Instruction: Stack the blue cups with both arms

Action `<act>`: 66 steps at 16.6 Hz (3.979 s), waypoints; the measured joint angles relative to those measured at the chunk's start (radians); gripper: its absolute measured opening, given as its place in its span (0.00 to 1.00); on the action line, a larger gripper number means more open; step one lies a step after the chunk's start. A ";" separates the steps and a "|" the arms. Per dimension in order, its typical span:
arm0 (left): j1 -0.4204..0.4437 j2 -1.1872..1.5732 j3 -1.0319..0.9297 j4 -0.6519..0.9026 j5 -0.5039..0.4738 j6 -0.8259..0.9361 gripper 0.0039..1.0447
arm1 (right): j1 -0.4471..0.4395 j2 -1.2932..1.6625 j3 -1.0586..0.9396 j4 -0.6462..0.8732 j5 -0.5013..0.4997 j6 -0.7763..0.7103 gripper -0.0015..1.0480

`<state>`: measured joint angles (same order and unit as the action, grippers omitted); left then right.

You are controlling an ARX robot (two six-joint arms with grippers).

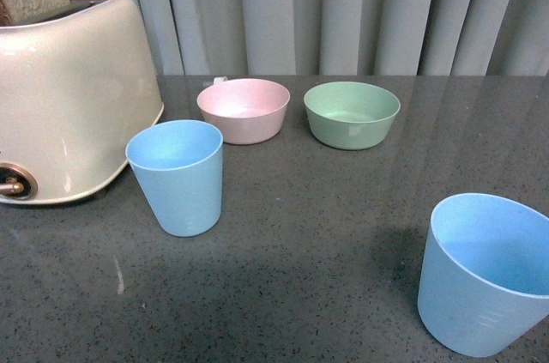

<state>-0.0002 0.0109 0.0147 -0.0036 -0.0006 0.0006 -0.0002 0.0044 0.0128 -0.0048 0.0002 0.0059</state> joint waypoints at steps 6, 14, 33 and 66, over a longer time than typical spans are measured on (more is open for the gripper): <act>0.000 0.000 0.000 0.000 0.000 0.000 0.94 | 0.000 0.000 0.000 0.000 0.000 0.000 0.94; 0.000 0.000 0.000 0.000 0.000 0.000 0.94 | 0.000 0.000 0.000 0.000 0.000 0.000 0.94; -0.059 0.114 0.082 -0.144 -0.095 -0.048 0.94 | 0.000 0.000 0.000 0.001 0.000 0.000 0.94; -0.232 1.548 0.957 -0.303 0.396 0.909 0.94 | 0.000 0.000 0.000 0.000 0.000 0.000 0.94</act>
<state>-0.2321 1.5585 0.9718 -0.3065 0.3958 0.9096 -0.0002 0.0044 0.0128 -0.0044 0.0002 0.0063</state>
